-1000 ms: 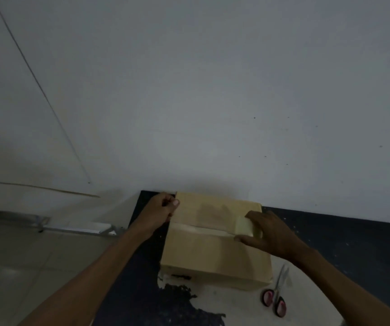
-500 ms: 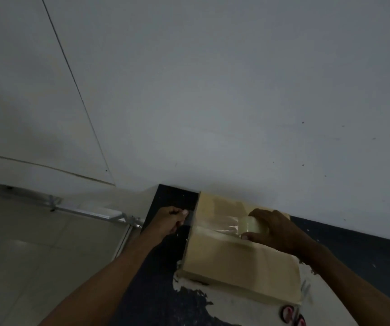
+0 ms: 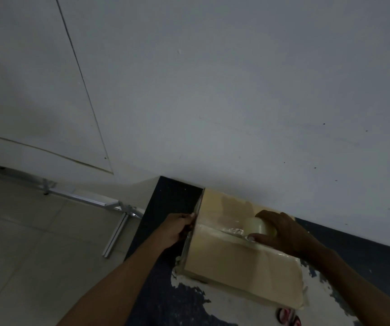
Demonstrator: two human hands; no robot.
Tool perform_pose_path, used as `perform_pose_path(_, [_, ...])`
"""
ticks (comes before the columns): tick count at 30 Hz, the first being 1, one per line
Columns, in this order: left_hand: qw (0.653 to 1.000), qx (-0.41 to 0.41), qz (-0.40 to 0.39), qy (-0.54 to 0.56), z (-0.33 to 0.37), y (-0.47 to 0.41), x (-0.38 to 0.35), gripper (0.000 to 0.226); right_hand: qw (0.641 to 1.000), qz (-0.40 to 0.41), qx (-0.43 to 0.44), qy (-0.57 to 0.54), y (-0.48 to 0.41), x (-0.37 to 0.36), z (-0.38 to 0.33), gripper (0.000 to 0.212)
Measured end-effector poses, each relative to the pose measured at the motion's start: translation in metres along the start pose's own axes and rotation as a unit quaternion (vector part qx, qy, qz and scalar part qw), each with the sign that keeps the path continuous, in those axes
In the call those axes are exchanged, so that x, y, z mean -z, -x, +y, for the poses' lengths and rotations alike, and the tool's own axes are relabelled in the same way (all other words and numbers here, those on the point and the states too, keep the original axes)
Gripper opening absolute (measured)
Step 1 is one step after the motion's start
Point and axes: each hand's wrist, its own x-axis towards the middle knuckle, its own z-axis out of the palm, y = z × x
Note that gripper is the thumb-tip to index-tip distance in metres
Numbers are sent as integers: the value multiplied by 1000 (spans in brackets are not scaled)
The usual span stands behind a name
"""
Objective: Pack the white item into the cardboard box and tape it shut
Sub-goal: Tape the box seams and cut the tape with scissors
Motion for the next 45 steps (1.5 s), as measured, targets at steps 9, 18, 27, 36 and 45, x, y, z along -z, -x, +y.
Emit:
perform_pose_path(9, [997,60,42,31,-5,5,-7,44,1000,7,-2,3,-1,-1,-2,61])
perform_pose_path(18, [944,-182,221,-163,-15,14,-26,15,1000,3,-5,4,0,0,-6,61])
perform_pose_path(27, [906,-291,107,-287,-37,54,-59,56,999,-2,3,-33,2,-3,-4,64])
perform_pose_path(36, [842,-337,84,-413,-50,49,-58,95,996,-8,50,-72,-2,3,-1,51])
perform_pose_path(45, [785,-302,171,-513,-52,45,-62,75,993,-26,83,-77,-2,6,10,55])
